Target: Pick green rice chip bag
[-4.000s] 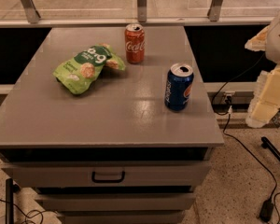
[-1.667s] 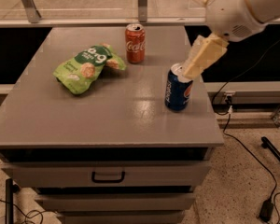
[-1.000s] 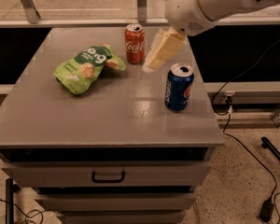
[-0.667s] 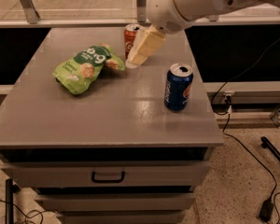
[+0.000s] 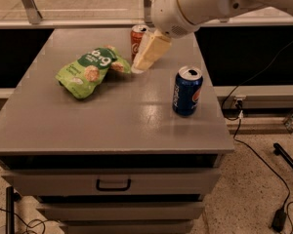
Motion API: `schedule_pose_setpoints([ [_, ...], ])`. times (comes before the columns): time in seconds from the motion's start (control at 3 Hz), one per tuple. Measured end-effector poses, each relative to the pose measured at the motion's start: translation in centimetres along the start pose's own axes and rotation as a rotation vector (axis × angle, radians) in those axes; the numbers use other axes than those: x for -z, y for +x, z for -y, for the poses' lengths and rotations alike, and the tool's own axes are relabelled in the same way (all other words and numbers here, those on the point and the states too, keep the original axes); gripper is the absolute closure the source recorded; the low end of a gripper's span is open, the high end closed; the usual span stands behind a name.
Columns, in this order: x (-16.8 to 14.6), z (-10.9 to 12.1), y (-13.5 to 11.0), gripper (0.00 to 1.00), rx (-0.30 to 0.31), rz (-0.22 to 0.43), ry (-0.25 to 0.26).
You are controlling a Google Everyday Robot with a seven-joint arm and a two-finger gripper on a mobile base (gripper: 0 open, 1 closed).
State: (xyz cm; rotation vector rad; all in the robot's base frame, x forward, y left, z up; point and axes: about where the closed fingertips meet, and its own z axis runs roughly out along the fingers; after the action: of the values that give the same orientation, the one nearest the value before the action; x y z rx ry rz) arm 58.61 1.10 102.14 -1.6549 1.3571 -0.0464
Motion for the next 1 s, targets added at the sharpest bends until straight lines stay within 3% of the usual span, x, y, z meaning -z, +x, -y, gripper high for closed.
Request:
schedule_pose_setpoints([
  [0.33,-2.1,-0.5,1.5,0.00,0.025,0.011,-0.009],
  [1.0,-7.2,-1.3,2.4,0.00,0.167,0.086,-0.004],
])
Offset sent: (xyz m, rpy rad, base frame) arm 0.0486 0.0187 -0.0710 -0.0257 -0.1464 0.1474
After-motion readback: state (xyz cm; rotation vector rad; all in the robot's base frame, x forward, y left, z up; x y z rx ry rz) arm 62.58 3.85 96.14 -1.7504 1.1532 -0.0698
